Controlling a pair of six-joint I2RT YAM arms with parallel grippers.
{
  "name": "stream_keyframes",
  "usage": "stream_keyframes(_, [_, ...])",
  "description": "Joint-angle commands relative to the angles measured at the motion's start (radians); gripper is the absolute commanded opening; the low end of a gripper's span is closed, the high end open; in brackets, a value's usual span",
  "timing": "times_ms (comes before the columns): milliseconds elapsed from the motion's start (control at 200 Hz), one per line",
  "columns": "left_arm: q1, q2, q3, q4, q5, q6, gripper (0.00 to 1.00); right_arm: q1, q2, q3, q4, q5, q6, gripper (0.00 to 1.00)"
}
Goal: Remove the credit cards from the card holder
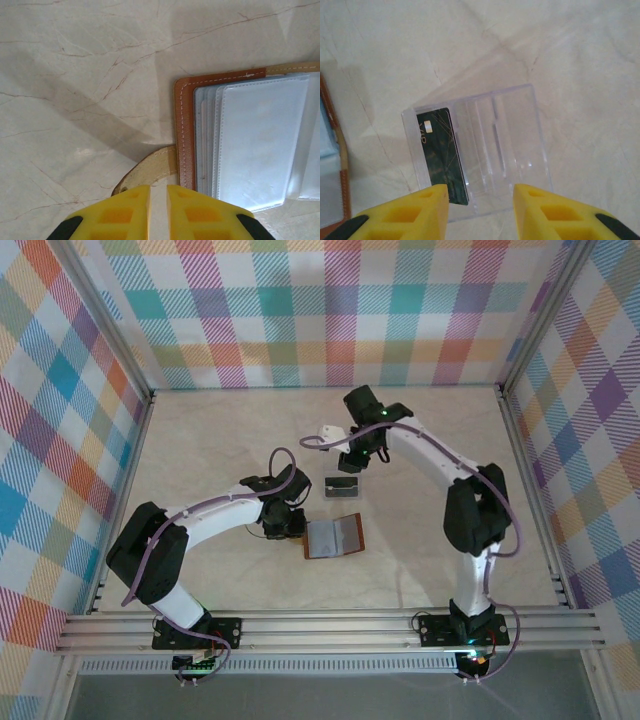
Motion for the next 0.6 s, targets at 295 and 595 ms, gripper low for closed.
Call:
stream_keyframes(295, [0.016, -0.028, -0.034, 0.087, 0.023, -0.025, 0.17, 0.019, -0.343, -0.417, 0.384, -0.127, 0.752, 0.44])
stream_keyframes(595, [0.021, 0.001, -0.050, 0.153, 0.048, -0.064, 0.16, 0.027, -0.387, -0.544, 0.381, -0.216, 1.186, 0.39])
